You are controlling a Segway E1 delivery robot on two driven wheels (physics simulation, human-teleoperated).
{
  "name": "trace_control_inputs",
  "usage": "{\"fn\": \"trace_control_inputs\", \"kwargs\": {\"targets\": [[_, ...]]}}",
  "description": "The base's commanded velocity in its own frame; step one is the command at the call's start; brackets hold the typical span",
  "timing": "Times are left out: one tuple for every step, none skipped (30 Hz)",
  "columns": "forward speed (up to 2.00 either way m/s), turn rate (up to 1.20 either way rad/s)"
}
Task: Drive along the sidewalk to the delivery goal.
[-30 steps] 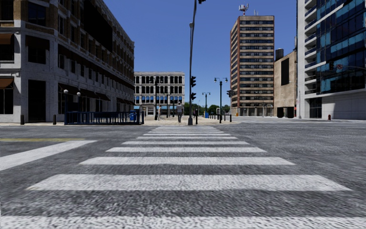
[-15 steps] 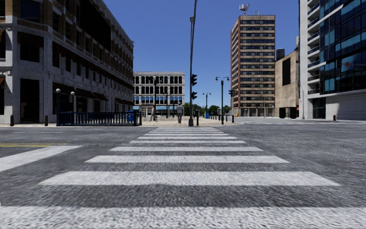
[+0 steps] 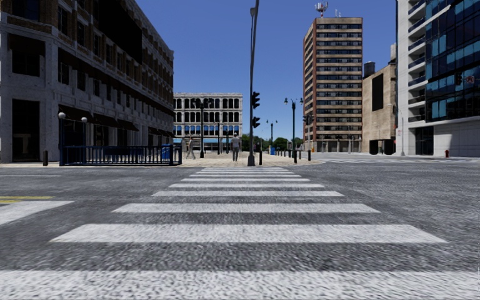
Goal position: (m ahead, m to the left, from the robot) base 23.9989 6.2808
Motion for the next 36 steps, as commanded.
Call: {"fn": "trace_control_inputs", "kwargs": {"targets": [[2.0,0.0],[2.0,0.0],[2.0,0.0],[2.0,0.0],[2.0,0.0],[2.0,0.0],[2.0,0.0],[2.0,0.0],[2.0,0.0],[2.0,0.0],[2.0,0.0],[2.0,0.0],[2.0,0.0],[2.0,0.0],[2.0,0.0],[2.0,0.0],[2.0,0.0],[2.0,0.0],[2.0,0.0],[2.0,0.0],[2.0,0.0],[2.0,0.0],[2.0,0.0],[2.0,0.0],[2.0,0.0],[2.0,0.0],[2.0,0.0],[2.0,0.0],[2.0,0.0],[2.0,0.0],[2.0,0.0],[2.0,0.0],[2.0,0.0],[2.0,0.0],[2.0,0.0],[2.0,0.0]]}}
